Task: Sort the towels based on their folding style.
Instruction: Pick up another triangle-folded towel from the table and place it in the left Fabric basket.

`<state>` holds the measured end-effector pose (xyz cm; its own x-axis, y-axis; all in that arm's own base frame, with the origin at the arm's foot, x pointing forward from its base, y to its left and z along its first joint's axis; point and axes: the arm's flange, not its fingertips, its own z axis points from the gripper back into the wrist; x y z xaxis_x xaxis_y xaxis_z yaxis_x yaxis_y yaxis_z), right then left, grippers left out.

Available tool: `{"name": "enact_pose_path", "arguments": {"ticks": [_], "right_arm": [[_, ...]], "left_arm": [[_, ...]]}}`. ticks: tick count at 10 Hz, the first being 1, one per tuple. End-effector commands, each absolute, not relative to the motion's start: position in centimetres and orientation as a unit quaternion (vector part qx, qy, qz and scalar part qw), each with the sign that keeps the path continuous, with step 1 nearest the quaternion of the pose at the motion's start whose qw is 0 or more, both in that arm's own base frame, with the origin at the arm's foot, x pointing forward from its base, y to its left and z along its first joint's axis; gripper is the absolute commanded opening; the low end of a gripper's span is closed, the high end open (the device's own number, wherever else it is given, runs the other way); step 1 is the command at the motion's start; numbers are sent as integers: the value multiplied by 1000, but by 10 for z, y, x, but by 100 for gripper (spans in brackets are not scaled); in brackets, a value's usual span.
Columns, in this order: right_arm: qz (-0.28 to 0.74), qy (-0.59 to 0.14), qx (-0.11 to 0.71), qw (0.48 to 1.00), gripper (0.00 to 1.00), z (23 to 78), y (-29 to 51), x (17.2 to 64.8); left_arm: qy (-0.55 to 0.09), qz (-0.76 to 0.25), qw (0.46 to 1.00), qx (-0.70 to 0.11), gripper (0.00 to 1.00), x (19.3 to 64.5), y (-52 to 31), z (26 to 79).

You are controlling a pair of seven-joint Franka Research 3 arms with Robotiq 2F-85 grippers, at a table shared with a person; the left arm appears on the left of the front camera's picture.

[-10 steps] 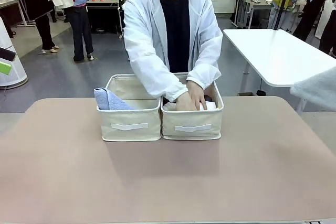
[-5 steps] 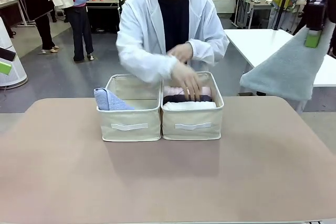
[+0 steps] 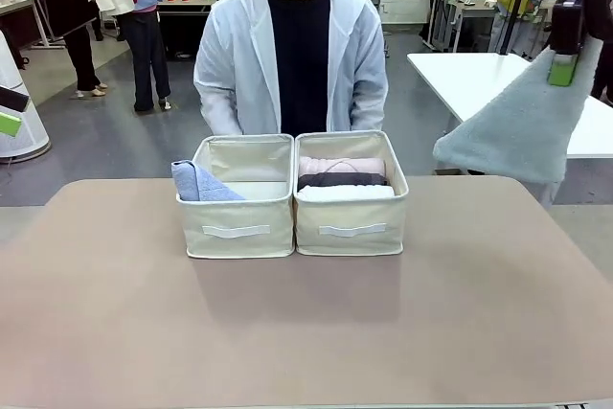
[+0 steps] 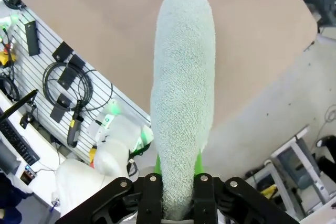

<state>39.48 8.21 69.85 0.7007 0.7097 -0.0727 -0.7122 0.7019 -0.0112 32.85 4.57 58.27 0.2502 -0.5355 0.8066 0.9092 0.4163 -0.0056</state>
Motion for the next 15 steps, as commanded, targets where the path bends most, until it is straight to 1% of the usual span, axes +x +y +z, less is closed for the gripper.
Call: {"name": "enact_pose_path", "arguments": {"ticks": [1,4,7,8,10,11,12,15], "right_arm": [[404,20,-6,915,21,703,127,415],[412,-24,3,911,21,702,211,453],[430,-65,16,900,21,701,307,477],[441,-65,17,895,21,693,328,482],[447,-64,22,892,21,683,345,485],[408,-93,-25,908,21,678,321,479],[457,-58,32,887,21,672,348,478],[457,-58,32,887,21,672,348,478]], "left_arm": [[-380,-482,749,-249,100,329,46,583],[-380,-482,749,-249,100,329,46,583],[-380,-482,749,-249,100,329,46,583],[-380,-482,749,-249,100,329,46,583],[-380,-482,749,-249,100,329,46,583],[-380,-482,749,-249,100,329,46,583],[-380,-482,749,-249,100,329,46,583],[-380,-482,749,-249,100,329,46,583]]}}
